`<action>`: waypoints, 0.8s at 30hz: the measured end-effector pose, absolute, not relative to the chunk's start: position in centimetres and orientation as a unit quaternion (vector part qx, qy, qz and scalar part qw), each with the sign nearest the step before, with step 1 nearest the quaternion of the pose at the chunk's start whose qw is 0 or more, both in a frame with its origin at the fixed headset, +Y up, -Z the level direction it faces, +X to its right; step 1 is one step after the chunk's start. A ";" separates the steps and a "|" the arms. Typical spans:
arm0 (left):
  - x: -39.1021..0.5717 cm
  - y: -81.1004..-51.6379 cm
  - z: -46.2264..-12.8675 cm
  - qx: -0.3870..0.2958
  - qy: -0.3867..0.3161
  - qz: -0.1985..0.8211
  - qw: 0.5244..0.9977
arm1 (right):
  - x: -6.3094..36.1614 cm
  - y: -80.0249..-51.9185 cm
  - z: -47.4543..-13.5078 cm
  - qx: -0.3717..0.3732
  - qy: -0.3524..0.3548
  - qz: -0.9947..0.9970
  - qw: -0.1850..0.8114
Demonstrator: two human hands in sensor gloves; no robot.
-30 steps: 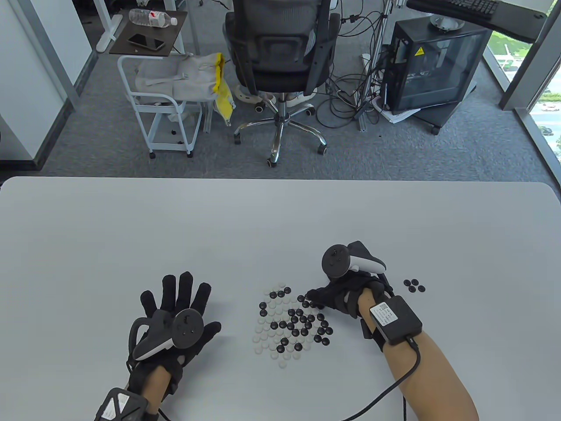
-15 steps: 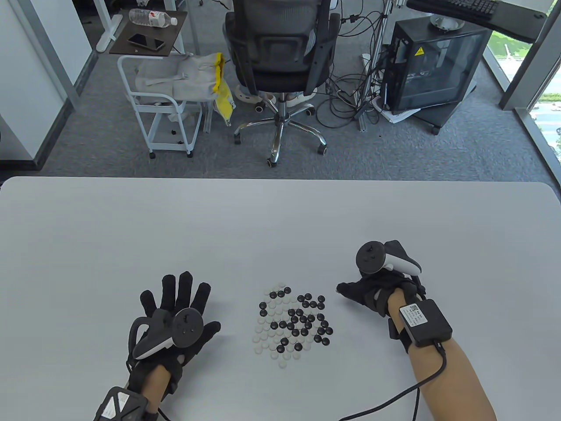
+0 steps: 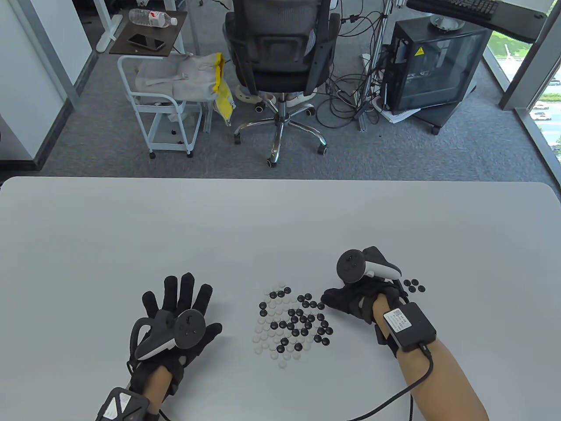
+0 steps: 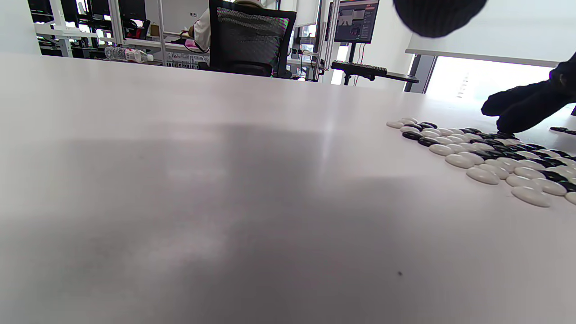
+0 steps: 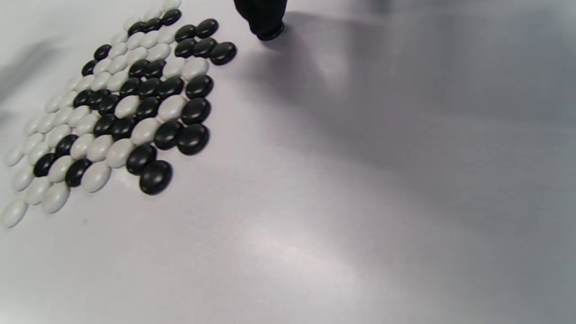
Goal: Go stone sorting task
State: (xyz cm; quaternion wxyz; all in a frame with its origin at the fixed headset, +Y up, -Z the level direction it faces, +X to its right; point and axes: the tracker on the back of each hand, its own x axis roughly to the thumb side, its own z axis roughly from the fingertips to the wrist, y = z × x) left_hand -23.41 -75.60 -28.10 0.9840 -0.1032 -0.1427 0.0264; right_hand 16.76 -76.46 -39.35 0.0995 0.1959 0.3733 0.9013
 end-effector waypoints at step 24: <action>-23.4 -75.7 -28.2 -0.108 -0.141 0.024 0.984 | 34.3 -77.0 -36.6 -0.022 0.347 0.928 0.133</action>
